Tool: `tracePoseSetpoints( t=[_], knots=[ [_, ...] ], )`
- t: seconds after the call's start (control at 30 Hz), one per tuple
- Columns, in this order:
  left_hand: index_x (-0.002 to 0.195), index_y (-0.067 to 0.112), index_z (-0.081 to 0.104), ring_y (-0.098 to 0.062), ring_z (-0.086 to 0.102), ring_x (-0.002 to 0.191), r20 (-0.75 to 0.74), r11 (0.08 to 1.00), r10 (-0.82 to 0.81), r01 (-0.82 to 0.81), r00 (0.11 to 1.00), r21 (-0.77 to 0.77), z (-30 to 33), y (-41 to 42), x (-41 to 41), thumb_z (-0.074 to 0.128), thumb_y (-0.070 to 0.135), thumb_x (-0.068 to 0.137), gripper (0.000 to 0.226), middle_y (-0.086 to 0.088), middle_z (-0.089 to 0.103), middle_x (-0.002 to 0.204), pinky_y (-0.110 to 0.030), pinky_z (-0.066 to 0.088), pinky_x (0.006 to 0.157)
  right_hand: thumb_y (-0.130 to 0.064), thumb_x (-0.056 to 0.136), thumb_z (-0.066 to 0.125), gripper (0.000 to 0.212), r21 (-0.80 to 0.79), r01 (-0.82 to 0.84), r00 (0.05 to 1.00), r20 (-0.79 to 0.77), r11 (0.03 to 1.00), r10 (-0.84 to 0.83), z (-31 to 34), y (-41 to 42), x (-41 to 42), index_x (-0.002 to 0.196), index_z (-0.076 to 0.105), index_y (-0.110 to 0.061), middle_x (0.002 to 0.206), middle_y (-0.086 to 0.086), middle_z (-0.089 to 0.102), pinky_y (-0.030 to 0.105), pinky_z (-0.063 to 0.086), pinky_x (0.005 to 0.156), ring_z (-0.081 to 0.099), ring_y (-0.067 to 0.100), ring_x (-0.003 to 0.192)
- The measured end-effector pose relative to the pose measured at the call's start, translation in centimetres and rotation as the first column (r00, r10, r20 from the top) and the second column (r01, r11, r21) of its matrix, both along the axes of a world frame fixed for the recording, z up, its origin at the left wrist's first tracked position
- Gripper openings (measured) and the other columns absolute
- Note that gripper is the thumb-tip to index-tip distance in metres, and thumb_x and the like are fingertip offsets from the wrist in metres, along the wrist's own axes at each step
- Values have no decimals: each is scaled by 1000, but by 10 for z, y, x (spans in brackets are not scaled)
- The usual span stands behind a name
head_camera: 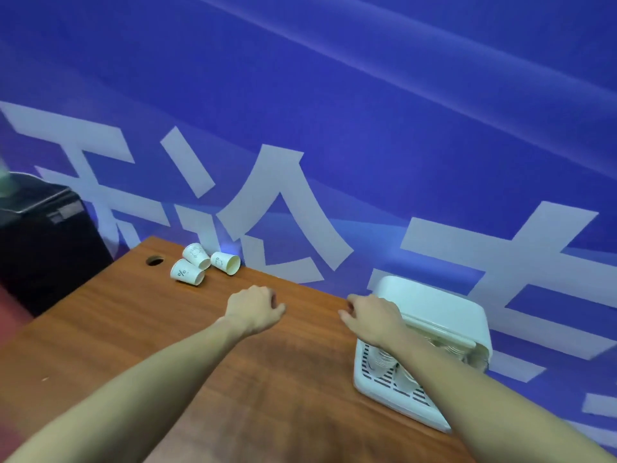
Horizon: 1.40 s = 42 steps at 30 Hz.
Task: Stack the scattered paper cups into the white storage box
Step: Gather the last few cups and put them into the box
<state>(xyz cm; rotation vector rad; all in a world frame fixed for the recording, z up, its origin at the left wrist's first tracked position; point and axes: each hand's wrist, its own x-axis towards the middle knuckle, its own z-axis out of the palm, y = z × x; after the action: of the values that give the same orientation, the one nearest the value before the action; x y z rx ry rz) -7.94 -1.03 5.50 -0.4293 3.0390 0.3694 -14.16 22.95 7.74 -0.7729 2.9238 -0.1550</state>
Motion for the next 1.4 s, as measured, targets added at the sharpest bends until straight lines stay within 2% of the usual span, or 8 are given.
tracePoseSetpoints(
  t=[0.2,0.53,0.73,0.83,0.93,1.1,1.23,1.4],
  knots=[
    [92,28,63,-22,63,89,22,993,118,-118,993,-4,-4,-78,25,47,58,89,35,1,68,96,-31,47,74,-48,94,40,35,22,-106,994,10,994,106,-3,-82,1,98,59,-19,98,4,67,38,48,78,63,29,95],
    [92,27,63,-22,62,93,80,963,268,-269,960,-5,-21,-207,44,45,59,89,37,3,63,96,-32,46,77,-50,93,42,33,90,-210,977,62,973,205,-11,-217,-11,94,58,-21,97,4,66,38,49,80,63,28,95],
    [88,27,62,-23,63,89,46,921,386,-388,921,37,-39,-275,32,49,59,86,34,3,65,93,-30,45,72,-50,90,42,30,78,-220,973,88,972,213,-20,-287,-35,89,57,-23,90,2,66,40,52,79,63,24,89],
    [92,28,63,-24,64,87,61,902,417,-421,907,93,-58,-302,18,51,57,85,32,1,67,95,-30,44,68,-49,89,42,29,87,-207,973,124,974,196,-33,-310,-49,89,57,-24,88,1,65,39,53,78,62,24,88],
    [99,26,64,-25,64,91,102,892,426,-437,899,120,-80,-323,1,51,51,89,29,-1,67,100,-31,47,73,-46,90,43,27,122,-203,970,158,971,183,-51,-332,-70,91,57,-23,88,0,64,34,49,73,61,24,87],
    [106,25,61,-27,62,98,139,857,459,-478,878,190,-113,-349,-35,52,47,90,28,-3,66,107,-31,43,75,-48,89,45,24,129,-141,968,224,982,110,-85,-364,-108,91,56,-27,89,-2,65,37,52,78,61,22,88],
    [112,28,57,-26,61,99,146,771,528,-544,837,331,-133,-369,-64,51,51,87,34,-1,65,107,-32,43,75,-52,87,47,26,63,-33,951,310,997,12,-122,-386,-138,98,56,-30,93,-5,65,39,53,79,62,21,92],
    [134,27,46,-27,61,108,171,728,535,-555,827,404,-159,-394,-95,57,55,84,59,-1,66,112,-37,49,88,-52,88,58,39,-113,259,862,475,959,-177,-166,-417,-166,113,53,-23,103,-3,58,42,51,85,60,23,103]
  ],
)
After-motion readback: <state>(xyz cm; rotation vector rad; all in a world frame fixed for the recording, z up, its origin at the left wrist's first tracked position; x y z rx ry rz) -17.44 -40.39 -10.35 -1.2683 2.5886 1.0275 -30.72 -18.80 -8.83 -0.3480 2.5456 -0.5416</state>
